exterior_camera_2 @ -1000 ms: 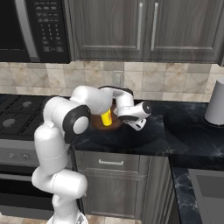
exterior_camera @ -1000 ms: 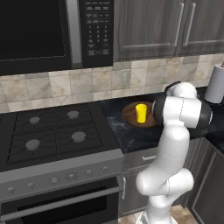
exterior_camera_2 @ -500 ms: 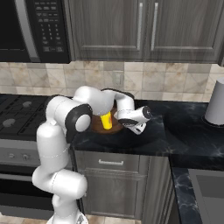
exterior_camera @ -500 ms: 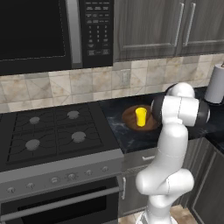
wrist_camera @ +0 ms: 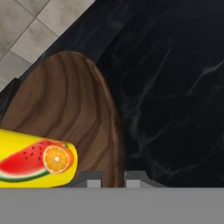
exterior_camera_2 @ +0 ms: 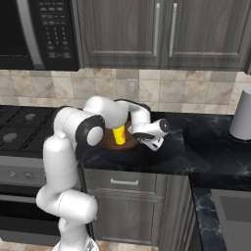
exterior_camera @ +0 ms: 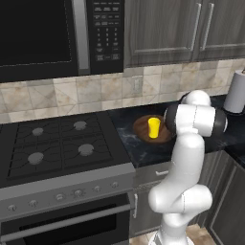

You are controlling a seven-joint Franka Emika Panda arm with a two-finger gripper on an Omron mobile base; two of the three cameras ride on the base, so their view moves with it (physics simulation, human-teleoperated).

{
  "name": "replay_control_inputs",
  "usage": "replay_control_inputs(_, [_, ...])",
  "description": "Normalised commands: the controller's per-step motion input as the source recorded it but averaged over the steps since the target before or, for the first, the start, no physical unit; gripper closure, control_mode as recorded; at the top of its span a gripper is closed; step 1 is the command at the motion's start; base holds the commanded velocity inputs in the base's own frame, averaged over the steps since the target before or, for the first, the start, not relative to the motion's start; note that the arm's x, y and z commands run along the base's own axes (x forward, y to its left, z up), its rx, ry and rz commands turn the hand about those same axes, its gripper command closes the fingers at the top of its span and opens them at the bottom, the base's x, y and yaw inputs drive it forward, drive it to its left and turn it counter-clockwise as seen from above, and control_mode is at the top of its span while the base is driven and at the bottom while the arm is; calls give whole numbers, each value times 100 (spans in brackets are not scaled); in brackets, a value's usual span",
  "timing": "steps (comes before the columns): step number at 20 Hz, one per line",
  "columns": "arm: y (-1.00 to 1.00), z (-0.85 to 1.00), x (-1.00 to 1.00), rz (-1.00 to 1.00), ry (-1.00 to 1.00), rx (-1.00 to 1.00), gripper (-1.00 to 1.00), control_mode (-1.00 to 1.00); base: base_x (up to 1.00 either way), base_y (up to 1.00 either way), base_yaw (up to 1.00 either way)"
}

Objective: Place the cup inside the bowl on the dining table and move the bowl to any counter.

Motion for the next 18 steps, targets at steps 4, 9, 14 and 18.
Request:
replay_control_inputs(4, [0, 0, 36, 0, 5, 0, 100, -100, 0, 0, 0])
replay_control_inputs(9, [0, -1, 31, 0, 5, 0, 100, -100, 0, 0, 0])
replay_control_inputs(14, [0, -9, 15, 0, 2, 0, 100, -100, 0, 0, 0])
replay_control_inputs(18, [0, -14, 15, 0, 1, -1, 100, -100, 0, 0, 0])
